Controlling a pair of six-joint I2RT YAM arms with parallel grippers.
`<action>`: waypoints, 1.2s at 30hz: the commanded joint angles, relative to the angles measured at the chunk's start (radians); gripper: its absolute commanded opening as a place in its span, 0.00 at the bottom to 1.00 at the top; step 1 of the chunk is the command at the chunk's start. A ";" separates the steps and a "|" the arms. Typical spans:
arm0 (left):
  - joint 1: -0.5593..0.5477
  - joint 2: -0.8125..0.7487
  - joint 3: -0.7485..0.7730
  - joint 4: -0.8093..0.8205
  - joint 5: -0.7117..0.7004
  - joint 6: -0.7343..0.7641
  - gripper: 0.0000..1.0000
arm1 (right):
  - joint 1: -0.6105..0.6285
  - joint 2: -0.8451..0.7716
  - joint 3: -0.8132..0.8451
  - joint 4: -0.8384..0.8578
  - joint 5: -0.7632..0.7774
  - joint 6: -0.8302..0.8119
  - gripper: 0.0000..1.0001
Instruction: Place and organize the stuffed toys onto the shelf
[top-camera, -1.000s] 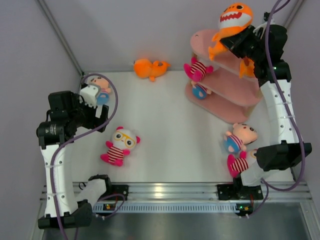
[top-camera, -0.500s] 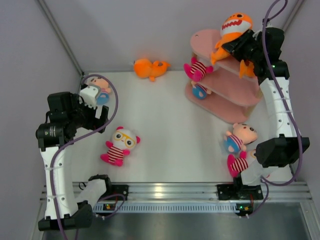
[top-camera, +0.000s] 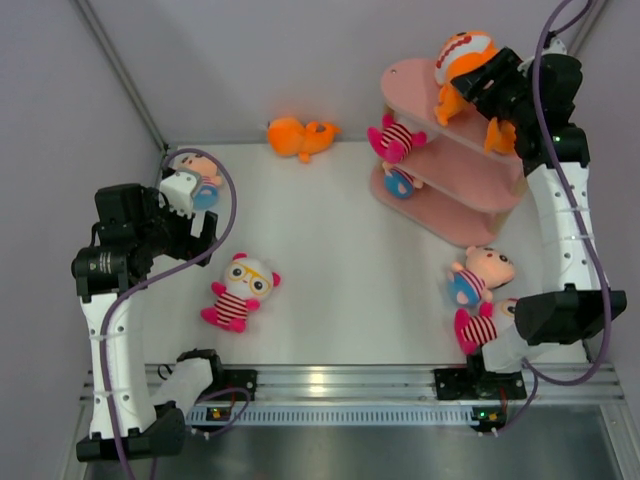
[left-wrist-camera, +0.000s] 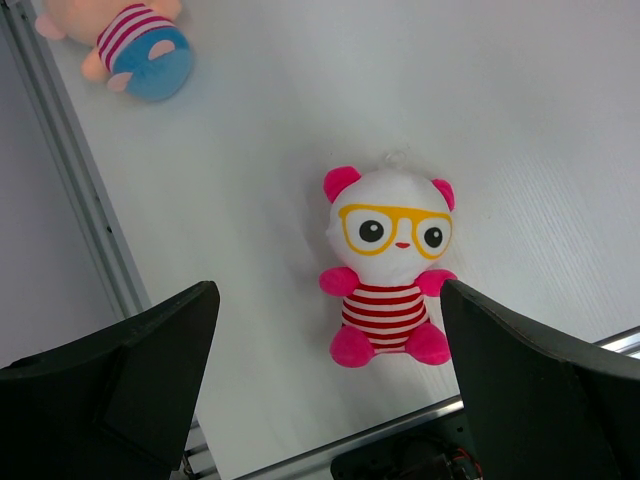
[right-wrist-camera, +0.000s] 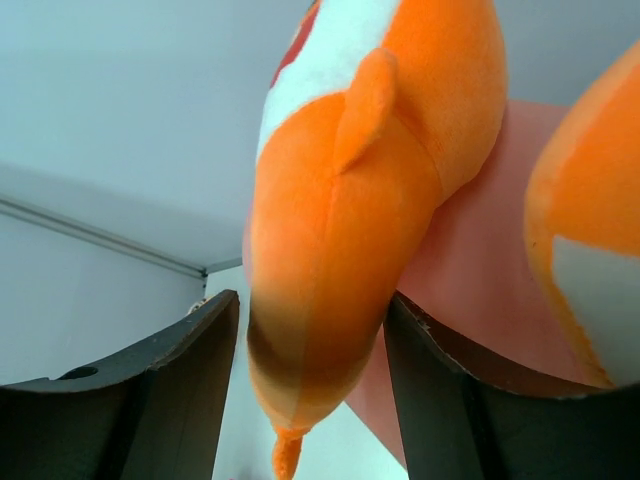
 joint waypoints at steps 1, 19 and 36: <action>-0.003 -0.013 0.002 0.015 0.019 0.001 0.98 | -0.005 -0.095 0.004 0.016 0.063 -0.040 0.60; -0.002 -0.009 0.010 0.015 0.033 -0.008 0.98 | 0.115 0.023 0.309 -0.145 0.396 -0.475 0.63; -0.003 0.001 -0.004 0.015 0.017 -0.010 0.98 | 0.238 0.269 0.409 -0.007 0.864 -0.823 0.67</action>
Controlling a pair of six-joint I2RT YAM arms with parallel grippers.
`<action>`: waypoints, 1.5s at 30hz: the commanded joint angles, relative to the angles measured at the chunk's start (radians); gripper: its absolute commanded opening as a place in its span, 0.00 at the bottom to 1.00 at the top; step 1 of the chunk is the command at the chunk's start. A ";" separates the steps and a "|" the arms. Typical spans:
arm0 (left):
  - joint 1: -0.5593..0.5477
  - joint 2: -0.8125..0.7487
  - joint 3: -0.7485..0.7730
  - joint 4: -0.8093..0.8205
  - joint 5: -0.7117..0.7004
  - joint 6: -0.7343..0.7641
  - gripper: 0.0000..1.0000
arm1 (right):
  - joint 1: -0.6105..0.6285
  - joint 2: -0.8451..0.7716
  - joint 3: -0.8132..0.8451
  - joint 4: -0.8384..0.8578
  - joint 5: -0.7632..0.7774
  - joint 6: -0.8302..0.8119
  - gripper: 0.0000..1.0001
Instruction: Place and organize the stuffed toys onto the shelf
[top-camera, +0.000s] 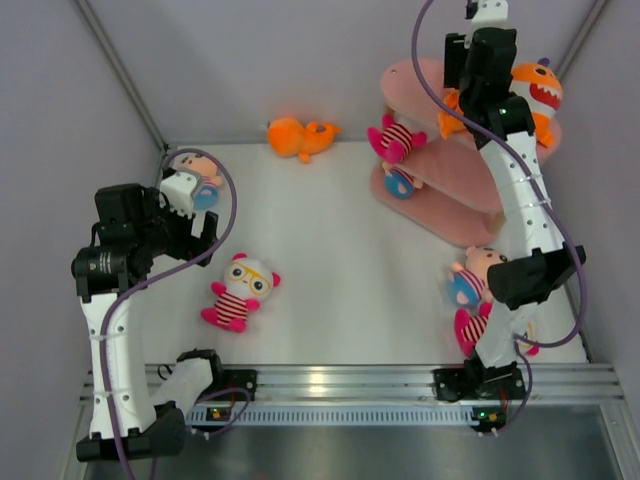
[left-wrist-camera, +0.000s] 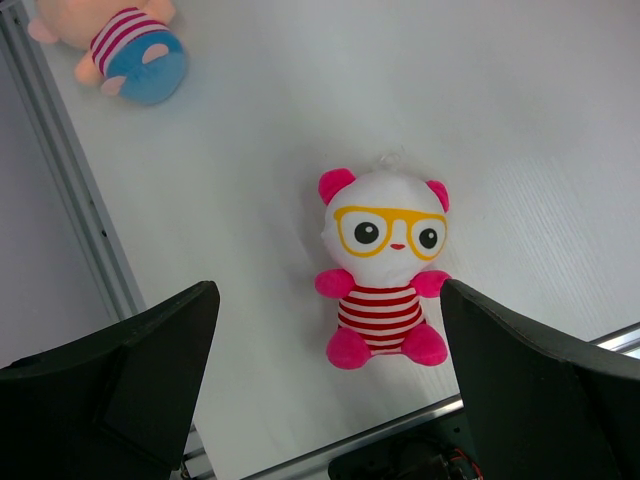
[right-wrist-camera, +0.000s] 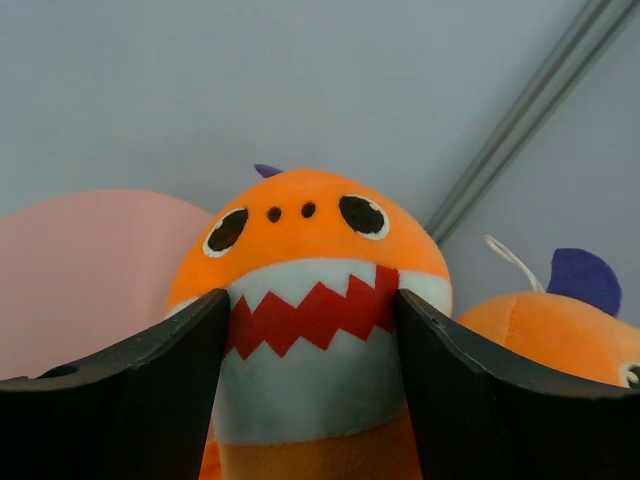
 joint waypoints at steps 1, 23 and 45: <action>-0.002 -0.002 -0.004 0.015 0.002 -0.009 0.98 | 0.003 -0.002 0.033 0.047 0.189 -0.001 0.66; -0.214 0.484 0.401 0.010 -0.273 -0.167 0.96 | 0.120 -0.368 -0.138 0.200 0.100 0.007 0.69; -0.574 1.655 1.066 0.785 -1.258 0.506 0.98 | 0.308 -0.901 -0.943 0.433 0.051 0.039 0.65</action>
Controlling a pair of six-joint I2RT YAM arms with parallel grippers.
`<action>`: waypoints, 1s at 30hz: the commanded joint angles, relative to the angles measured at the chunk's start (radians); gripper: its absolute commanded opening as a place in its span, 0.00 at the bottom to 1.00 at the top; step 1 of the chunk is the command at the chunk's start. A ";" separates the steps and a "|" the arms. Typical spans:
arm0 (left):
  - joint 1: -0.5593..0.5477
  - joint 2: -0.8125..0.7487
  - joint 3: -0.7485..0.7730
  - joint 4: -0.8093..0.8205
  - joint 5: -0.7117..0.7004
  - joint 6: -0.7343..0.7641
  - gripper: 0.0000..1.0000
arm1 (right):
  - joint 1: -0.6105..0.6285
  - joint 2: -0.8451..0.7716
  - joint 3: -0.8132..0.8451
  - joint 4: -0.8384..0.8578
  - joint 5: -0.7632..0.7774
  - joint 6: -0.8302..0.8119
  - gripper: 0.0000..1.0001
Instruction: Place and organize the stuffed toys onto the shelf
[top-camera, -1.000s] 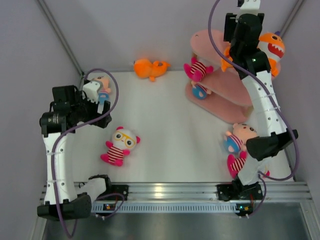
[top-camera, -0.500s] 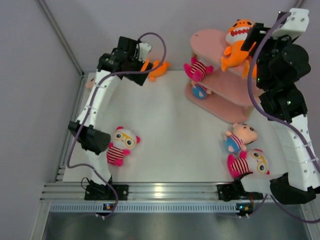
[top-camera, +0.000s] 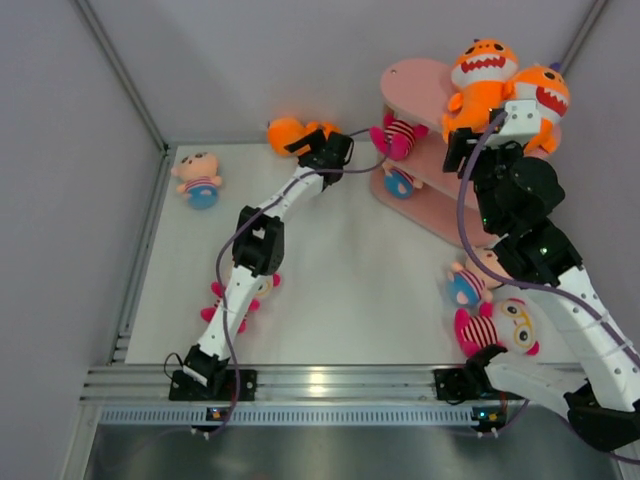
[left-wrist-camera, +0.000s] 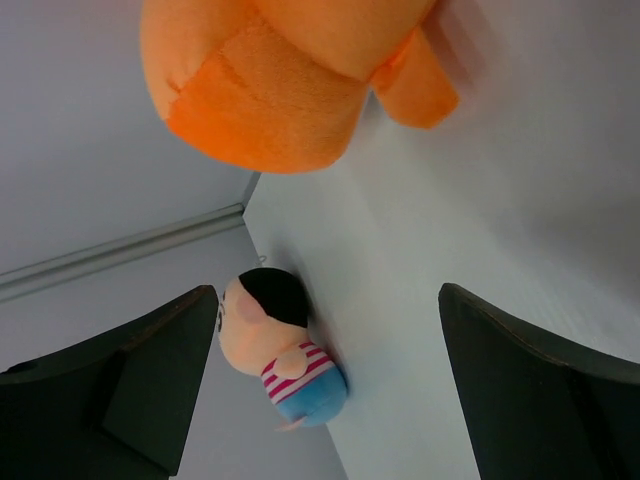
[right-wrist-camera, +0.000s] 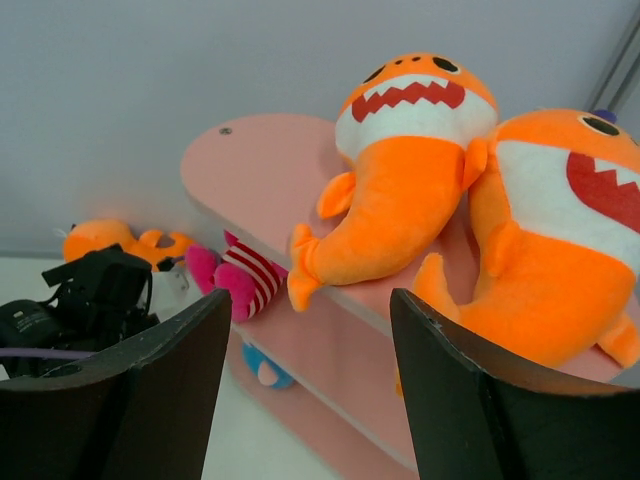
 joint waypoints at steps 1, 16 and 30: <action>0.053 -0.054 -0.014 0.250 -0.092 0.155 0.98 | 0.025 -0.092 -0.025 0.075 0.006 0.002 0.65; 0.063 0.181 -0.016 0.717 -0.046 0.591 0.98 | 0.031 -0.134 -0.070 0.118 0.064 -0.056 0.66; 0.076 0.259 -0.013 0.807 0.022 0.729 0.93 | 0.033 -0.118 -0.067 0.129 0.067 -0.110 0.68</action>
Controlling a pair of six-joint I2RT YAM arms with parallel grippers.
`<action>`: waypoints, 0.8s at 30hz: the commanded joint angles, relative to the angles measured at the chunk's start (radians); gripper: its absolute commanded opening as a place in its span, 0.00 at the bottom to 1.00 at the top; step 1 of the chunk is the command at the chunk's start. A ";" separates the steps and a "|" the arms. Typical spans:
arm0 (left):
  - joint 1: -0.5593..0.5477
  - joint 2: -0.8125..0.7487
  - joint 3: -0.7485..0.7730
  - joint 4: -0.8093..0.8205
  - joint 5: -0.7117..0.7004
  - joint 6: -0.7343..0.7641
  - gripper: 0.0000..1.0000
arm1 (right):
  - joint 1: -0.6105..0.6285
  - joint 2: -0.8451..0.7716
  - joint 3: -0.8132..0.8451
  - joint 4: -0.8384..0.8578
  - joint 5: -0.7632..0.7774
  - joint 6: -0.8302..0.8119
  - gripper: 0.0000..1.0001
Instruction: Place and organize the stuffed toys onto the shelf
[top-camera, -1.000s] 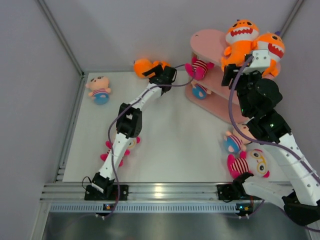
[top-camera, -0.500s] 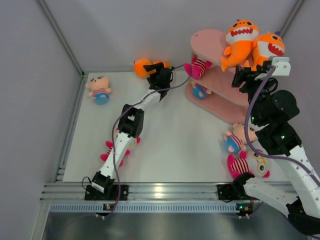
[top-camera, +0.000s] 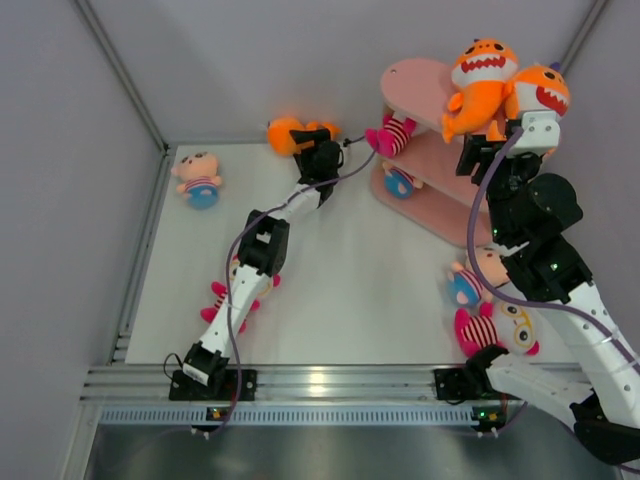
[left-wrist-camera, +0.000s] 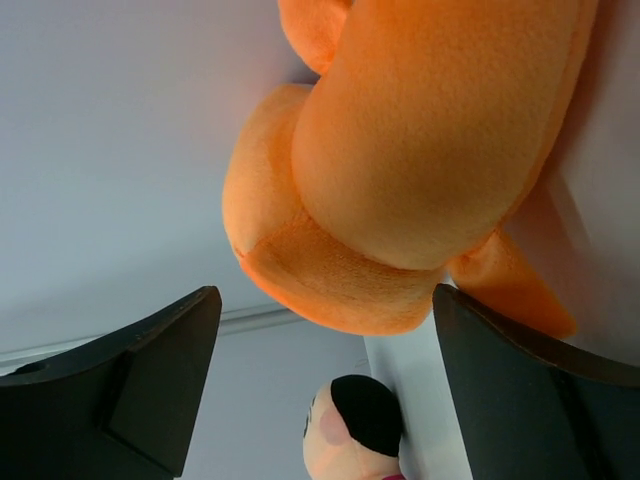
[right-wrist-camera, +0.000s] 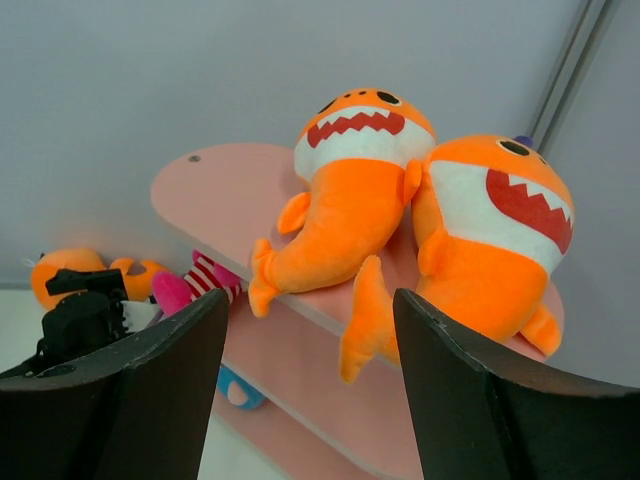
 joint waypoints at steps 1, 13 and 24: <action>0.016 0.052 0.008 0.022 0.023 0.095 0.90 | 0.017 -0.017 0.010 0.055 0.012 -0.028 0.68; 0.044 0.062 0.008 0.033 0.118 0.093 0.44 | 0.017 -0.003 0.024 0.050 0.021 -0.060 0.68; 0.048 0.022 -0.038 0.121 0.114 0.101 0.00 | 0.018 -0.008 0.025 0.056 0.024 -0.071 0.69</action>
